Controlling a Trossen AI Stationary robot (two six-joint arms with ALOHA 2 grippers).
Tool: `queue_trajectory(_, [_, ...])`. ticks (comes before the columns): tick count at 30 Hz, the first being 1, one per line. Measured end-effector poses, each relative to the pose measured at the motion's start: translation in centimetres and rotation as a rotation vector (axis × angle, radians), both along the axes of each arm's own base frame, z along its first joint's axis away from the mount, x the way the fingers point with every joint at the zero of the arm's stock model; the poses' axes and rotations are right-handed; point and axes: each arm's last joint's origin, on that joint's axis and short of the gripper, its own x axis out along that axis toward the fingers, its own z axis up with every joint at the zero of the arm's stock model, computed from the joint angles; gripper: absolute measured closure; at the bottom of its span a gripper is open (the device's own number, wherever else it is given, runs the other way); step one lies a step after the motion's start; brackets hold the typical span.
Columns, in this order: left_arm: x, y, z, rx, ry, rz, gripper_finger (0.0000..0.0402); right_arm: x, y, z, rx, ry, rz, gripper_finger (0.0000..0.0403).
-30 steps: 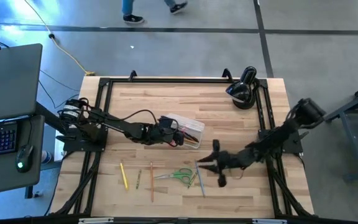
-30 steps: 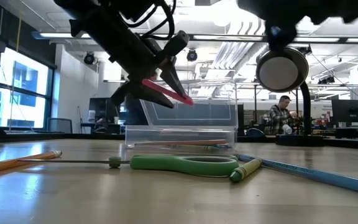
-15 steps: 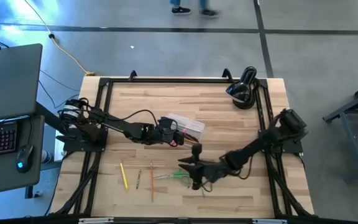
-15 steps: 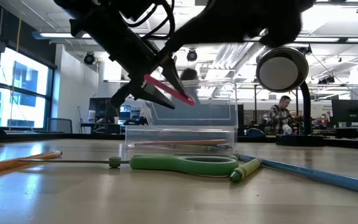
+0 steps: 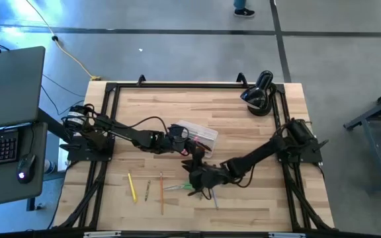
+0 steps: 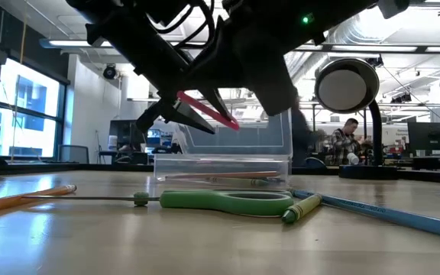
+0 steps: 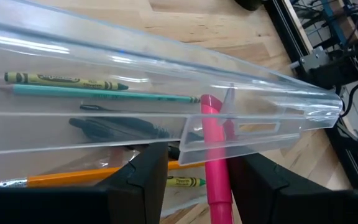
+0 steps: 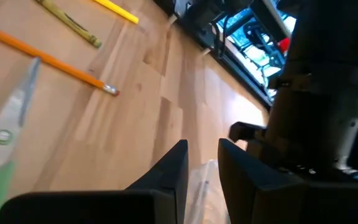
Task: Pick & place school supplies into a supply box
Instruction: Put the pink pen into the supply box
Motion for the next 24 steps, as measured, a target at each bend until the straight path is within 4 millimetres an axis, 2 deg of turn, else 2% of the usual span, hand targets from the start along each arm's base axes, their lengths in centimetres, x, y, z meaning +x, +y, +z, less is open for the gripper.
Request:
queue_trajectory(8, [0.0, 0.0, 0.0, -0.011, -0.008, 0.011, 0.0211, 0.6, -1.8, -0.1, -0.036, 0.023, -0.027, 0.0336])
queue_trajectory(18, [0.1, -0.1, 0.1, -0.099, -0.05, 0.041, 0.0211, 0.5, -2.0, -0.2, -0.174, 0.085, -0.025, 0.0336])
queue_trajectory(24, [0.1, -0.1, 0.2, -0.132, -0.076, 0.073, 0.0211, 0.4, -2.1, -0.2, -0.199, 0.083, -0.051, 0.0336])
